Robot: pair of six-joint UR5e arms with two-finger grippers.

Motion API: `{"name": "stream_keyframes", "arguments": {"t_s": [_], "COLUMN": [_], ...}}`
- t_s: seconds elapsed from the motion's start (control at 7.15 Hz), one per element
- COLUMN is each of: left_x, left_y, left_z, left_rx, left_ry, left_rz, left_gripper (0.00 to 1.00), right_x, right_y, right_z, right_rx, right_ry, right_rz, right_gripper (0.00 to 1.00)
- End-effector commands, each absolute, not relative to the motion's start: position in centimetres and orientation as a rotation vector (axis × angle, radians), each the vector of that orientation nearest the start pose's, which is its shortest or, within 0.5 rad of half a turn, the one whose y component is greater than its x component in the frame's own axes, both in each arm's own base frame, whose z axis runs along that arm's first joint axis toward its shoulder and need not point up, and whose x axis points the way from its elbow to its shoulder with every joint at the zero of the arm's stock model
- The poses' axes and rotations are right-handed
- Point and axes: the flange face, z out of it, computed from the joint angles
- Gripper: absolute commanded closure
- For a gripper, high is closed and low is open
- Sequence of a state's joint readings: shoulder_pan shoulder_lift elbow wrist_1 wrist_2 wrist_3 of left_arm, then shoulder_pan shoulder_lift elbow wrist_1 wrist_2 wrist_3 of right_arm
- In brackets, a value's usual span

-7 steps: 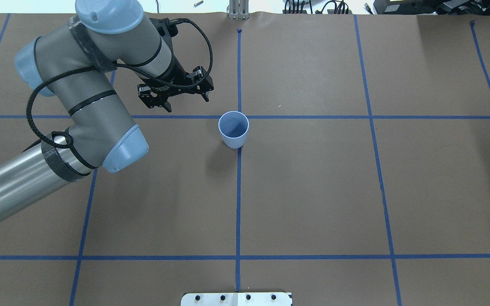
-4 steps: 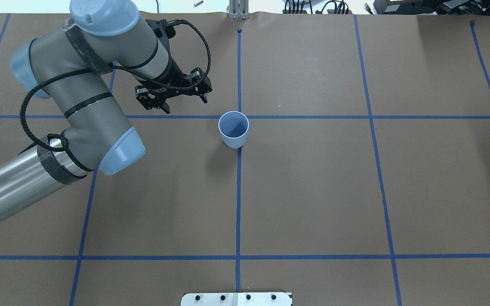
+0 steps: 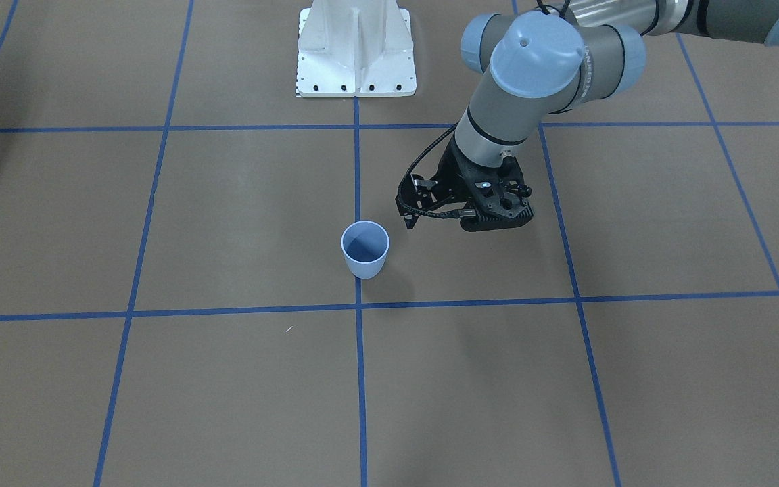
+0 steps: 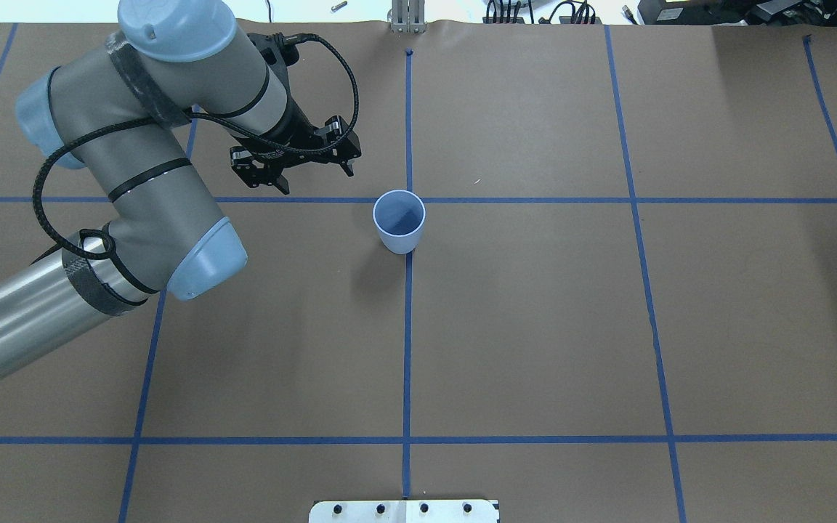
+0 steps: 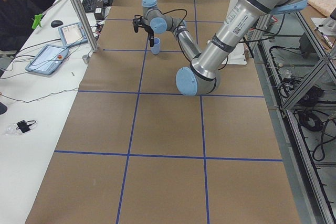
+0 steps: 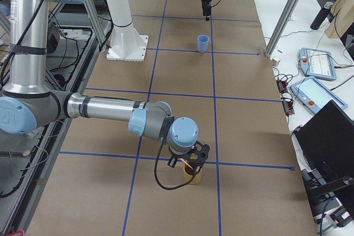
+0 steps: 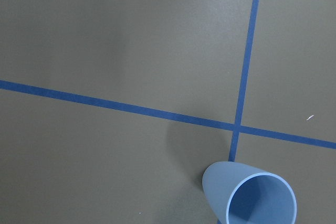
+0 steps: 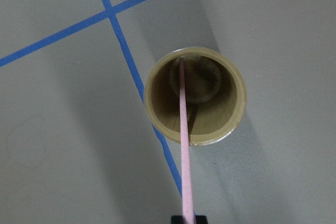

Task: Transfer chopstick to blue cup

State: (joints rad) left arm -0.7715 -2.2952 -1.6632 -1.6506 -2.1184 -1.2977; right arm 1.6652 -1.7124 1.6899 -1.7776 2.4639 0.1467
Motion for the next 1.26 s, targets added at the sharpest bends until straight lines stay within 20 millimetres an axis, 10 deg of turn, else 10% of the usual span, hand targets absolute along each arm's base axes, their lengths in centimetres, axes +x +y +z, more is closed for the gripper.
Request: {"name": "stream_keyframes", "arguments": {"t_s": [0.0,1.12], "left_x": [43.0,43.0], "left_y": [-53.2,-53.0], "left_z": [17.0,16.7], "left_rx": [-0.007,-0.003], "left_ry": [1.01,1.016], "left_rz": [-0.21,-0.206], "left_gripper": [0.02,0.02], "right_x": [9.5,14.8], "right_y": [-40.6,-37.8], "right_z": [67.5,69.1], "right_rx": [-0.239,-0.263], "right_ry": [-0.887,-0.853], "right_rz": [0.328,0.479], "right_gripper": [1.0,1.0]}}
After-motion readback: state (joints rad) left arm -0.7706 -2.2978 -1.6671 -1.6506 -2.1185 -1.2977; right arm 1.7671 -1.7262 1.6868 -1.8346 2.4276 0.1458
